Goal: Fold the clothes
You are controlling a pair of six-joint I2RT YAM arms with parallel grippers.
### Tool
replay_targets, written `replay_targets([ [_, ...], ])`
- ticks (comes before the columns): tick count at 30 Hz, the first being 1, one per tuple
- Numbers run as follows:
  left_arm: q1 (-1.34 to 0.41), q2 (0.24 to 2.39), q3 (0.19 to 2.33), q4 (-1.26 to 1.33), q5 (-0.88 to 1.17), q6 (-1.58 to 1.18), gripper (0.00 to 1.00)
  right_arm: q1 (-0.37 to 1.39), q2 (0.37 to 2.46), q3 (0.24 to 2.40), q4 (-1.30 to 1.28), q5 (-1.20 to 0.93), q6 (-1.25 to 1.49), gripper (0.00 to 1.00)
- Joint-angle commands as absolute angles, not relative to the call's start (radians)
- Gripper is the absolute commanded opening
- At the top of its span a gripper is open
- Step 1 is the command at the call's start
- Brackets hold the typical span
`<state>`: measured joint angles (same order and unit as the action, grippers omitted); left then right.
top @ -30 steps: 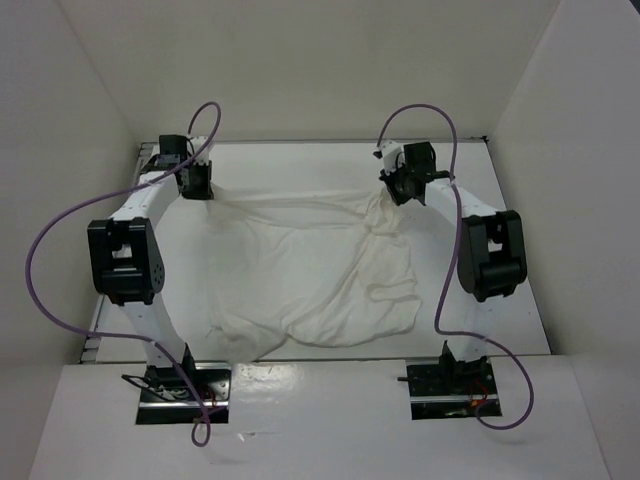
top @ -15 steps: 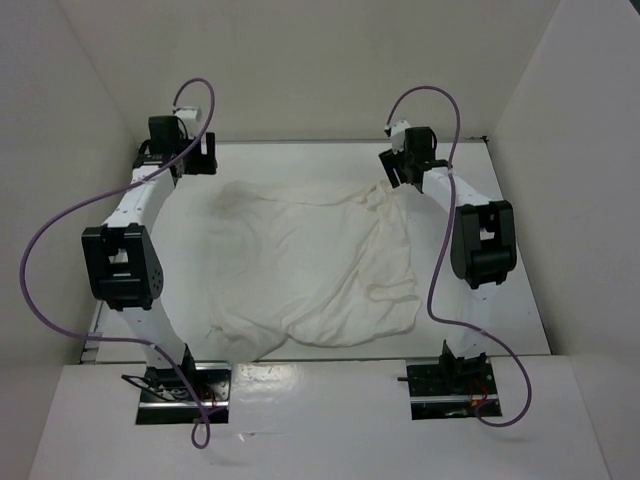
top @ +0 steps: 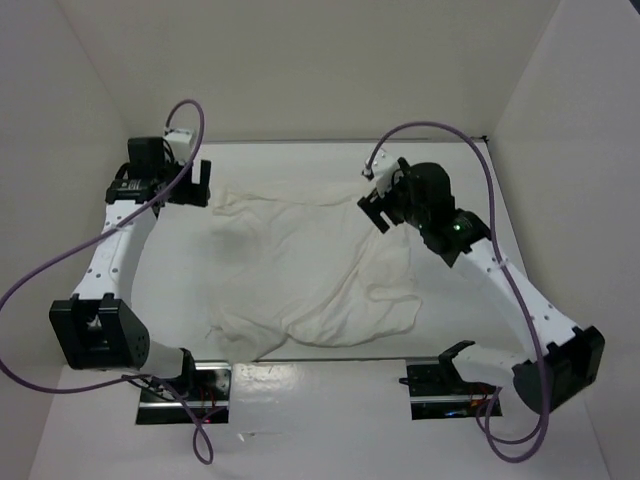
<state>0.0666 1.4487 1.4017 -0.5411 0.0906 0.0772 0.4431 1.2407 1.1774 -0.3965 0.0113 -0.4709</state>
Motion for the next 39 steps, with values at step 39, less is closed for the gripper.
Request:
replay_targets([
  [39, -0.135, 1.885, 1.195, -0.738, 0.08, 0.129, 0.74, 0.56, 1.626, 0.923, -0.571, -0.026, -0.546, 0.86],
])
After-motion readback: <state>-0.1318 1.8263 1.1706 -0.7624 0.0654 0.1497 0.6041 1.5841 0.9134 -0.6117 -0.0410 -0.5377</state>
